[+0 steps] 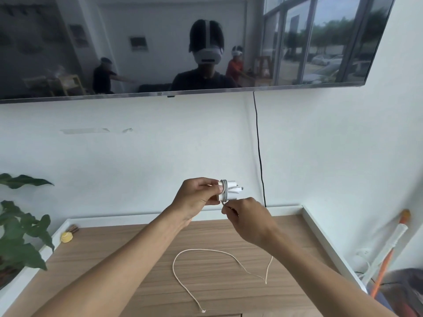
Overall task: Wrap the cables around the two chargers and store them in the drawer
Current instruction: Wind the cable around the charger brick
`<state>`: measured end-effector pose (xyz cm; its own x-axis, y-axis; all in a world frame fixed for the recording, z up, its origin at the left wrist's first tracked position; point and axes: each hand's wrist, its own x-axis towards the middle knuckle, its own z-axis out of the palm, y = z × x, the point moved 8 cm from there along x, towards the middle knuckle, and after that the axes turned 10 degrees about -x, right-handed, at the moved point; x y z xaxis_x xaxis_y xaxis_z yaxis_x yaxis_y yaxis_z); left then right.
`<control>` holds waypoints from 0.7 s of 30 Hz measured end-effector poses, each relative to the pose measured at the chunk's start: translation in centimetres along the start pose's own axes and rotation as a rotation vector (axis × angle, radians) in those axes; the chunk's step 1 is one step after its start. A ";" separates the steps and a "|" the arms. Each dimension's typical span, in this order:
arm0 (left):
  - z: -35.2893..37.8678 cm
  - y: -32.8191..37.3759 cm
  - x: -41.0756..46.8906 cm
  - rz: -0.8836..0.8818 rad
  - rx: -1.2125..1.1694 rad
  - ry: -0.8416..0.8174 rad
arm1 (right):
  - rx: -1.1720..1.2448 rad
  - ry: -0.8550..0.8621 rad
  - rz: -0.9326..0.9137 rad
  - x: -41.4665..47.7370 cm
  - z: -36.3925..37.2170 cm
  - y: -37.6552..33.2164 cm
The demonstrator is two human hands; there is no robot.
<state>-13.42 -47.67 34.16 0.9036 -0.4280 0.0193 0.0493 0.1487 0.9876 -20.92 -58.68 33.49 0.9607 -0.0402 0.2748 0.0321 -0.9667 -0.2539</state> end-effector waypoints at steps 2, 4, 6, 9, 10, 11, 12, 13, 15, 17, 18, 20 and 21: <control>-0.7 0.0 0.2 0.032 0.119 0.037 | -0.096 -0.017 -0.036 -0.2 -0.6 -0.6; -1.2 0.1 0.2 0.052 0.179 0.066 | -0.174 -0.012 -0.075 -0.5 -1.4 -1.5; -1.5 0.0 0.0 0.075 0.232 0.084 | -0.223 -0.008 -0.109 -0.7 -2.1 -2.2; -1.3 -0.3 -0.3 0.103 0.322 0.057 | -0.266 -0.014 -0.139 -0.4 -3.1 -2.6; -1.1 -0.4 -0.4 0.111 0.340 0.036 | -0.283 -0.015 -0.149 -0.2 -3.5 -2.6; -0.9 -0.3 -0.5 0.124 0.351 0.015 | -0.295 -0.018 -0.159 0.0 -3.7 -2.5; -0.7 -0.2 -0.6 0.144 0.367 -0.005 | -0.300 -0.024 -0.166 0.2 -4.0 -2.4; -0.5 0.1 -0.8 0.169 0.389 -0.024 | -0.305 -0.031 -0.168 0.4 -4.3 -2.3; -0.3 0.5 -0.9 0.213 0.448 -0.052 | -0.326 -0.029 -0.159 0.9 -5.0 -1.9; -0.3 0.5 -0.9 0.220 0.507 -0.089 | -0.332 -0.005 -0.136 1.4 -6.0 -1.4; -0.3 0.3 -1.0 0.209 0.514 -0.122 | -0.323 0.005 -0.126 1.7 -6.5 -1.3; 0.2 -0.2 -1.3 0.170 0.489 -0.212 | -0.302 -0.001 -0.119 2.1 -7.1 -0.9; 0.4 -0.2 -1.5 0.152 0.471 -0.256 | -0.287 -0.011 -0.125 2.3 -7.1 -0.8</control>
<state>-14.94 -47.48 33.97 0.7502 -0.6449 0.1459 -0.3224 -0.1641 0.9323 -20.72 -59.80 40.93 0.9570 0.0847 0.2773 0.0725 -0.9959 0.0539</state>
